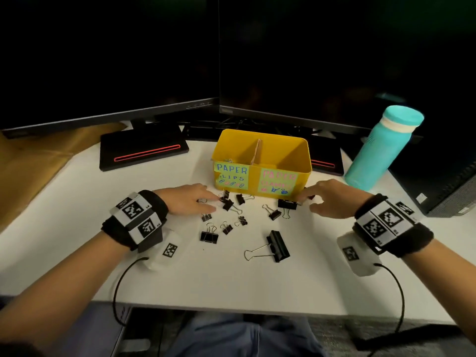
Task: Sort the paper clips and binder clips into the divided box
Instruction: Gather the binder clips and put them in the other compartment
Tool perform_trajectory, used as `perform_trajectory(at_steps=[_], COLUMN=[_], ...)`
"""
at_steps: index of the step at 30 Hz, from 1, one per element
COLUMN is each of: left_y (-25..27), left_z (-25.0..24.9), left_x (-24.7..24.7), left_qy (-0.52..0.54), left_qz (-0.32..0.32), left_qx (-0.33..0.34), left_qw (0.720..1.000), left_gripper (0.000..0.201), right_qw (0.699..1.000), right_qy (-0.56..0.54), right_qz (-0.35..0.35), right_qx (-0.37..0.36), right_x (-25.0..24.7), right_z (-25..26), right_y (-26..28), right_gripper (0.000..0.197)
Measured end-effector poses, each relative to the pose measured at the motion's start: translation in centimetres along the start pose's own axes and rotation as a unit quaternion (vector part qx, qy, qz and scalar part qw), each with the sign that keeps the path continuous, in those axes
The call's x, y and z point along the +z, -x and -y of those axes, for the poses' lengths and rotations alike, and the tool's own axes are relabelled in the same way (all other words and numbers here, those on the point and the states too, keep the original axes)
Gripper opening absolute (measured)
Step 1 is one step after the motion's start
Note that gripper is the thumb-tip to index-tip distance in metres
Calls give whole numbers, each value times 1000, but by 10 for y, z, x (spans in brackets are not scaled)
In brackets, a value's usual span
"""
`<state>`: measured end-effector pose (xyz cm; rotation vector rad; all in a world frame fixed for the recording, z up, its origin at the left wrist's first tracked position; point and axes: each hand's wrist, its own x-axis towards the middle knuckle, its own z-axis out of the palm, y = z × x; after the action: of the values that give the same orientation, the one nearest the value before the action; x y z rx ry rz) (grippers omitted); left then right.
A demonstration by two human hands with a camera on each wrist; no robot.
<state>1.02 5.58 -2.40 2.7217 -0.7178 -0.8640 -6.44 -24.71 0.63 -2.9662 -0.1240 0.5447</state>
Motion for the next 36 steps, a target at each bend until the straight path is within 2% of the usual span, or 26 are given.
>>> perform_trajectory(at_steps=[3, 6, 8, 10, 12, 14, 17, 19, 20, 22, 23, 24, 26, 28, 30, 31, 33, 35, 36], left_y=[11, 24, 30, 33, 34, 34, 29, 31, 33, 38, 41, 44, 46, 47, 50, 51, 54, 55, 51], left_z=[-9, -5, 2, 10, 14, 9, -4, -6, -1, 19, 31, 42, 56, 59, 52, 45, 24, -4, -15], left_x=[9, 9, 4, 3, 4, 8, 15, 10, 4, -9, -15, -18, -18, -9, 2, 8, 20, 34, 39], left_qy=[3, 53, 80, 52, 24, 42, 81, 114, 126, 113, 96, 79, 61, 47, 73, 98, 128, 96, 70], left_qz=[27, 20, -3, -33, -16, 15, 18, -14, -51, -125, -141, -138, -74, 19, 56, 52, 49, 64, 66], left_qx=[29, 49, 27, -10, -43, -51, -19, -9, -12, -37, -56, -77, -99, -83, -52, -38, -9, 19, 33], left_qw=[999, 997, 996, 998, 999, 998, 996, 993, 991, 985, 984, 984, 990, 995, 994, 993, 990, 993, 995], left_gripper=[48, 50, 54, 59, 66, 64, 57, 49, 45, 43, 44, 48, 57, 61, 64, 69, 94, 114, 115], right_qw=[999, 996, 994, 996, 999, 999, 997, 997, 998, 999, 999, 998, 995, 993, 992, 991, 985, 983, 985], right_qy=[9, 6, -28, -40, -10, 22, 2, -17, -16, 13, 32, 43, 22, -17, -44, -69, -126, -129, -118], right_qz=[24, 59, 71, 24, -2, 33, 64, 46, 29, 17, 28, 47, 93, 118, 116, 113, 121, 131, 127], right_qx=[-25, -60, -74, -73, -44, -24, -45, -57, -52, -31, -19, -10, -7, -16, -13, -7, 1, -5, -11], right_x=[7, 5, 0, -5, -5, 2, 17, 15, 11, 5, 5, 5, 11, 16, 18, 18, 19, 24, 29], right_z=[6, 13, 14, 9, 5, 8, 18, 17, 14, 6, 4, 4, 10, 19, 27, 30, 39, 52, 58], right_y=[-2, 6, 16, 19, 16, 12, 9, 11, 12, 13, 14, 15, 17, 20, 22, 22, 23, 23, 22], right_gripper=[41, 37, 34, 31, 41, 51, 53, 49, 47, 48, 51, 53, 57, 57, 60, 67, 96, 119, 121])
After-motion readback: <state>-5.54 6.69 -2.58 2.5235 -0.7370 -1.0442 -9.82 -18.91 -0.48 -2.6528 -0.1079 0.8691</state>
